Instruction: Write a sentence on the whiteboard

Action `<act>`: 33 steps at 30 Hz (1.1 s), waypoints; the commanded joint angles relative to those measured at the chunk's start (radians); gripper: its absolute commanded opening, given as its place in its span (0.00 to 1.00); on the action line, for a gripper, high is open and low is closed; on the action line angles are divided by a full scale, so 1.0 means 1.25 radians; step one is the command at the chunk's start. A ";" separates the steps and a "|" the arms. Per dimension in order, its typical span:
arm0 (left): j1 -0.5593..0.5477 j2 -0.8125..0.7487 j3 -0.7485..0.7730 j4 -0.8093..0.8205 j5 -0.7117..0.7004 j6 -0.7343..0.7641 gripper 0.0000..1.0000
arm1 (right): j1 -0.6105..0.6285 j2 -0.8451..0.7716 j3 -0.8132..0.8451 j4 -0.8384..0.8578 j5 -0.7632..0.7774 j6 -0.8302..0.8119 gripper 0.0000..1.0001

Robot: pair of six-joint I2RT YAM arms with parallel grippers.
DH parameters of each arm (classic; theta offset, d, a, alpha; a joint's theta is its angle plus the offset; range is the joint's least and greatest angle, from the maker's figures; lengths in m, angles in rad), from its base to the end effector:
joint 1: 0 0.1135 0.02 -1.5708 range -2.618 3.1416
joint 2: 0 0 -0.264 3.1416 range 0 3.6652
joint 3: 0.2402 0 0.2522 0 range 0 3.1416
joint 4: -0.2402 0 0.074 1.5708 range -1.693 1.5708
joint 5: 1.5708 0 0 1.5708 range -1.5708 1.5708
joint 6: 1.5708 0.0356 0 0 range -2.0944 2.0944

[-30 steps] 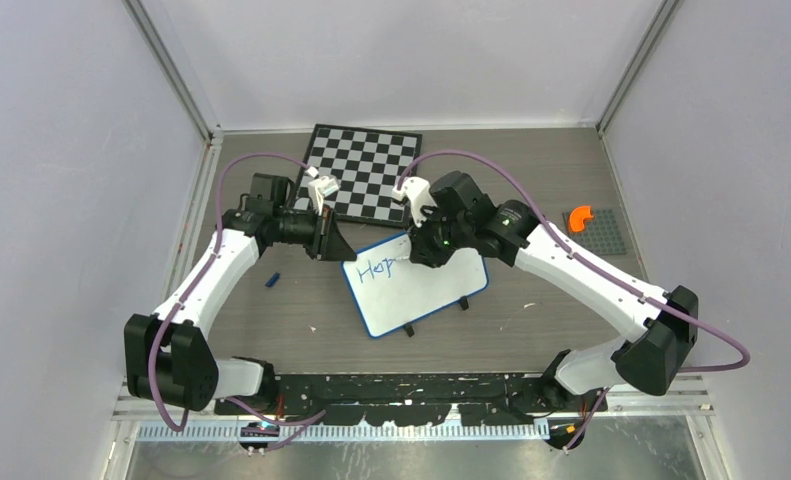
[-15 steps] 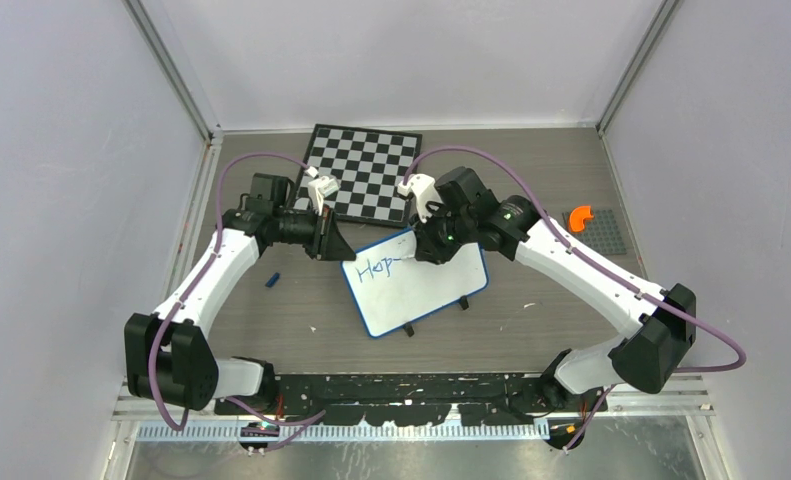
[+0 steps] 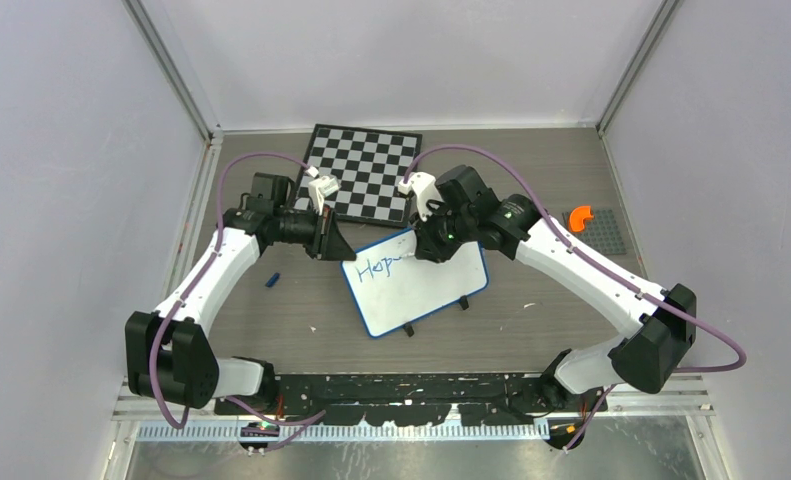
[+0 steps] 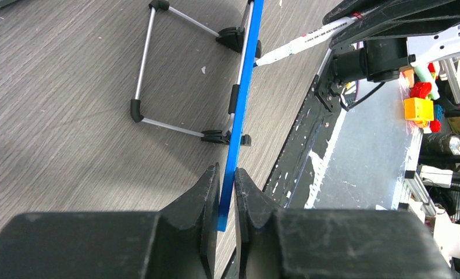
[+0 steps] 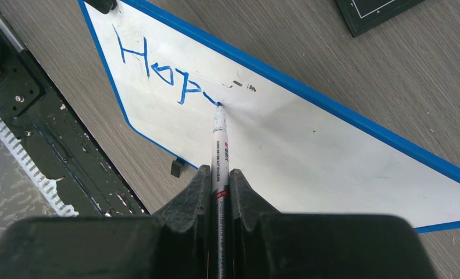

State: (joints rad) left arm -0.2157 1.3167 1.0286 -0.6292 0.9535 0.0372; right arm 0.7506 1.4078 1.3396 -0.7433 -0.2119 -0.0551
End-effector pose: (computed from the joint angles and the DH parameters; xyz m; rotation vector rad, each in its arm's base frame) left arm 0.2508 -0.0847 0.2818 0.6884 2.2276 -1.2509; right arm 0.2147 0.2105 0.3382 -1.0500 2.2004 0.5748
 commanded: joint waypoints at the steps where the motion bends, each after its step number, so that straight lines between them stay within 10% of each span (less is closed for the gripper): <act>1: -0.011 0.006 0.014 -0.033 0.007 0.008 0.15 | -0.003 0.003 0.040 0.038 0.010 -0.010 0.00; 33: -0.013 0.008 0.018 -0.045 -0.001 0.021 0.14 | 0.031 -0.011 -0.021 0.034 0.022 -0.014 0.00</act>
State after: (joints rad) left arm -0.2157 1.3178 1.0302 -0.6334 0.9554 0.0509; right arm 0.7902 1.4330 1.3216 -0.7345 -0.2268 -0.0547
